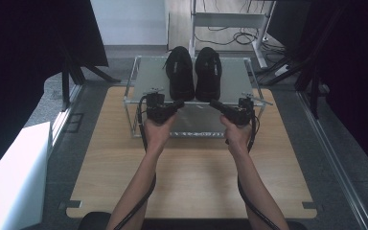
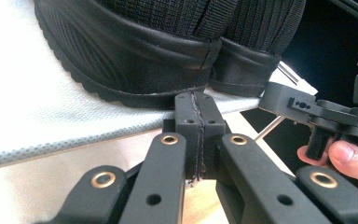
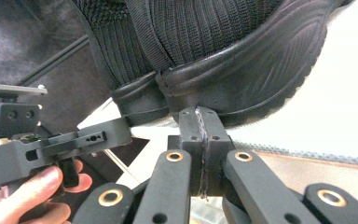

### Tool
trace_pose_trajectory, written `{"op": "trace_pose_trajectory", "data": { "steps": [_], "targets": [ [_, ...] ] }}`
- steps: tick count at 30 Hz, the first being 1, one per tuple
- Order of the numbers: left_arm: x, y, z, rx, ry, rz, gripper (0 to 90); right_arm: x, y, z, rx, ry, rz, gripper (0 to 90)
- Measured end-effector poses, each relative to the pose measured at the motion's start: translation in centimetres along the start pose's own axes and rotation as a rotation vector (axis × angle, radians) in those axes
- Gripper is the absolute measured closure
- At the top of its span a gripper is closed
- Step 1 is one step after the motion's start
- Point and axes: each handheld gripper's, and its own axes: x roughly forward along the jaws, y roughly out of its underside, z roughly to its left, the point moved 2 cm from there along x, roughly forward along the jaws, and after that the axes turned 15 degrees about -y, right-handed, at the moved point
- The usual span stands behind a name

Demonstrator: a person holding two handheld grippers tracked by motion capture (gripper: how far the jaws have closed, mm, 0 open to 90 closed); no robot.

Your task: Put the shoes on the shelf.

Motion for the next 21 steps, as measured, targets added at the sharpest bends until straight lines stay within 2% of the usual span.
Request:
{"op": "trace_pose_trajectory", "data": {
  "steps": [2, 6, 8, 11, 13, 17, 19, 21],
  "targets": [
    [-0.1, 0.1, -0.1, -0.001, 0.004, -0.004, 88.9, 0.0, 0.0, 0.1, -0.005, 0.002, 0.005, 90.0],
    [-0.6, 0.5, -0.3, 0.000, 0.021, -0.027, 80.1, -0.5, 0.1, 0.2, -0.006, 0.000, 0.002, 83.7],
    [-0.8, 0.7, -0.5, 0.008, 0.024, -0.031, 71.3, -0.9, 0.2, 0.3, -0.020, -0.001, 0.010, 78.5],
    [-1.2, 1.3, -0.8, 0.043, 0.035, -0.029, 58.9, -1.5, 0.5, 0.5, -0.023, -0.012, 0.024, 69.5],
    [-1.6, 1.7, -1.0, 0.077, 0.019, -0.035, 50.2, -1.9, 0.8, 0.7, -0.027, -0.018, 0.039, 61.6],
    [-2.0, 2.3, -0.9, 0.088, 0.009, -0.022, 35.1, -2.7, 1.4, 0.9, -0.070, -0.008, 0.057, 51.7],
    [-2.4, 2.7, -0.9, 0.103, -0.017, -0.020, 26.1, -3.0, 1.6, 1.1, -0.095, -0.006, 0.071, 46.8],
    [-2.7, 3.1, -0.8, 0.122, -0.032, -0.015, 21.6, -3.3, 1.8, 1.2, -0.108, 0.002, 0.081, 44.0]
  ]
}}
